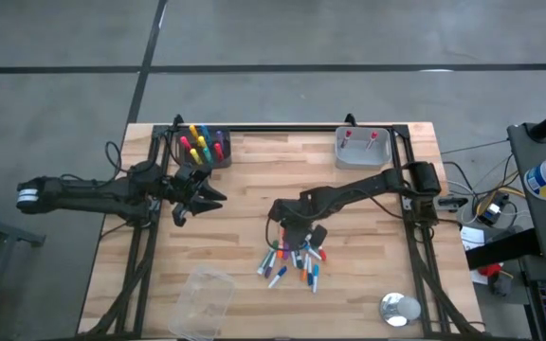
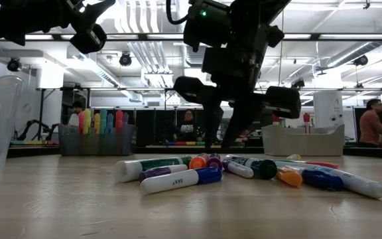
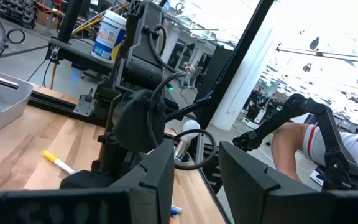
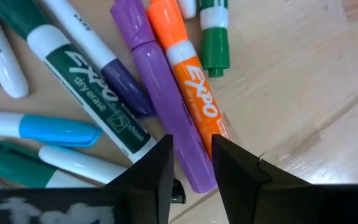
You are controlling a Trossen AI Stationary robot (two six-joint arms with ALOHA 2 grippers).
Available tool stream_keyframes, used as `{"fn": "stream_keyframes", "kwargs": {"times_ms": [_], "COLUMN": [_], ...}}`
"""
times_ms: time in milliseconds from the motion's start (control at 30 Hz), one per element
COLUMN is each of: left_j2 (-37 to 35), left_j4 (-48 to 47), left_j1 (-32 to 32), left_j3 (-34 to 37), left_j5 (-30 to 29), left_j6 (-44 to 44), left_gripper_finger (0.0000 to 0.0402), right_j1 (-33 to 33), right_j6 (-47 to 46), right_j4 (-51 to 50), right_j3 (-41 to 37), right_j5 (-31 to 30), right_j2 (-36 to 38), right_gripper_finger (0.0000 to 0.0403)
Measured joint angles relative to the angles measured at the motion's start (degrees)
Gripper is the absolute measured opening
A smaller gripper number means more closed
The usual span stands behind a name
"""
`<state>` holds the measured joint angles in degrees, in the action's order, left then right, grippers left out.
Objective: Pick & Place Markers
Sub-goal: Put the violet highlighter pen into the black bin
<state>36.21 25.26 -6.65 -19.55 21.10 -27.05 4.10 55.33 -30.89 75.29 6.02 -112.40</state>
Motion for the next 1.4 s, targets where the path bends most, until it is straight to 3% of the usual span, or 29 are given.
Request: {"fn": "stream_keyframes", "kwargs": {"times_ms": [567, 1400], "left_j2": [0.0, 0.0], "left_j4": [-0.01, -0.01], "left_j1": [-0.01, 0.01], "left_j3": [0.09, 0.09], "left_j5": [0.0, 0.0], "left_j6": [0.02, -0.28], "left_gripper_finger": [0.0119, 0.0119], "right_j1": [0.02, -0.04], "right_j6": [3.34, -3.44], "right_j4": [0.0, -2.23], "right_j3": [-0.02, 0.35], "right_j5": [-1.74, 0.5], "right_j2": [-1.66, -2.64], "right_gripper_finger": [0.0084, 0.0082]}}
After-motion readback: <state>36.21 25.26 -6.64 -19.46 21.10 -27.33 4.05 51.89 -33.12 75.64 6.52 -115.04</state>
